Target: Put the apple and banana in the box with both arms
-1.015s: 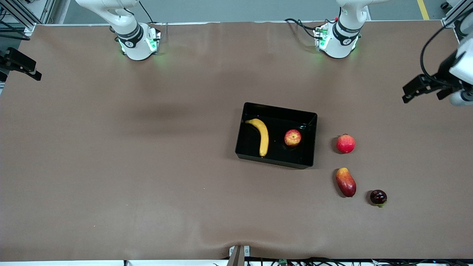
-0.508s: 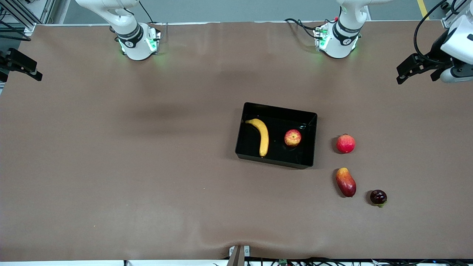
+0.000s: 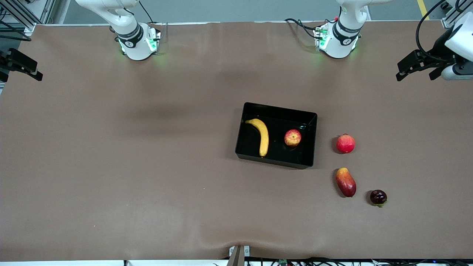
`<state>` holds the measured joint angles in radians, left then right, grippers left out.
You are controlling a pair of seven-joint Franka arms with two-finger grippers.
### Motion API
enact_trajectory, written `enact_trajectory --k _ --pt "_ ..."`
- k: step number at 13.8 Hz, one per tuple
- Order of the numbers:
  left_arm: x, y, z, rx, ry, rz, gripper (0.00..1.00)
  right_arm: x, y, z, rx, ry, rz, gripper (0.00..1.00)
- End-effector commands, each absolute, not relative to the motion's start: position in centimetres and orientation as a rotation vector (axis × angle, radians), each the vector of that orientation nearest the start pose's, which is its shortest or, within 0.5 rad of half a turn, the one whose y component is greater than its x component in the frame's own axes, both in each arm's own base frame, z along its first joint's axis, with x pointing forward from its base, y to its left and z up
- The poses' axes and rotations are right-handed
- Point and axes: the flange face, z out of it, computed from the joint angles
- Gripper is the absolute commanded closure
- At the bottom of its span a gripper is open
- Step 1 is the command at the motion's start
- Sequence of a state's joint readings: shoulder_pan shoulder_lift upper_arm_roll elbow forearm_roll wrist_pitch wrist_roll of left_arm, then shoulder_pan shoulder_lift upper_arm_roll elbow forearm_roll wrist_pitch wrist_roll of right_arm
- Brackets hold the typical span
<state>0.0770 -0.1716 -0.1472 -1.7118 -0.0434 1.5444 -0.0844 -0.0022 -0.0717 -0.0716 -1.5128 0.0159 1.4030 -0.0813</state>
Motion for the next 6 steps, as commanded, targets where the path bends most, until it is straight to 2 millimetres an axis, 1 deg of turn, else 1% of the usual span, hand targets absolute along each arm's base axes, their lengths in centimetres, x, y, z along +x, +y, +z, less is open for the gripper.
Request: enact_trajectory --k 1,4,6 --pt "49.15 -5.4 65.69 -3.16 -0.019 -0.008 0.0 50.78 -3.69 67.71 -3.119 -0.016 0.053 0.0" --pt "49.35 -5.32 65.75 -3.161 -0.024 -0.011 0.0 50.8 -3.61 67.61 -3.119 -0.018 0.06 0.0" --pt "49.37 -4.9 65.75 -3.162 -0.028 -0.009 0.0 50.83 -3.29 67.54 -3.119 -0.025 0.063 0.0"
